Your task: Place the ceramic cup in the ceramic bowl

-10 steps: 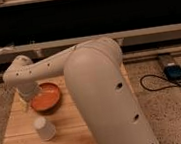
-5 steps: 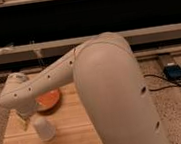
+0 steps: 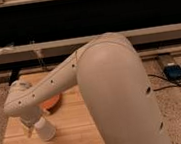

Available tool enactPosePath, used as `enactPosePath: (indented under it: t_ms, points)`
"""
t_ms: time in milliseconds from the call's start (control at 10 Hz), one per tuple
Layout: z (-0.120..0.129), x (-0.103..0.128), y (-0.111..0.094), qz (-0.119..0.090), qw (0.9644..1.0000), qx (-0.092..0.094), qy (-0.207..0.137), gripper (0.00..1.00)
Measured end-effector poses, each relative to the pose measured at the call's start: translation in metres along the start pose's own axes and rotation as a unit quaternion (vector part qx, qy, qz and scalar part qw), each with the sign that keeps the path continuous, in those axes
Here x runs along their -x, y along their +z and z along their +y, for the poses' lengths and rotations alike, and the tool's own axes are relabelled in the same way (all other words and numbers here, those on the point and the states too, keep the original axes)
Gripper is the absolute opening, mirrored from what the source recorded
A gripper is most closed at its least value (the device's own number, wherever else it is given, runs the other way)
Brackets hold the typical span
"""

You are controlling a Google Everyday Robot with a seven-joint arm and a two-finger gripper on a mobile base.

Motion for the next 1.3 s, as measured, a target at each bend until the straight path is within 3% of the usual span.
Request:
enactPosePath:
  t_ms: [700, 800, 1300]
  points:
    - [-0.003, -0.001, 0.018, 0.027, 0.9996, 0.009, -0.001, 0.79]
    - [-0.005, -0.002, 0.019, 0.030, 0.9995, 0.010, 0.001, 0.74]
    - [-0.005, -0.003, 0.019, 0.040, 0.9992, 0.008, 0.000, 0.22]
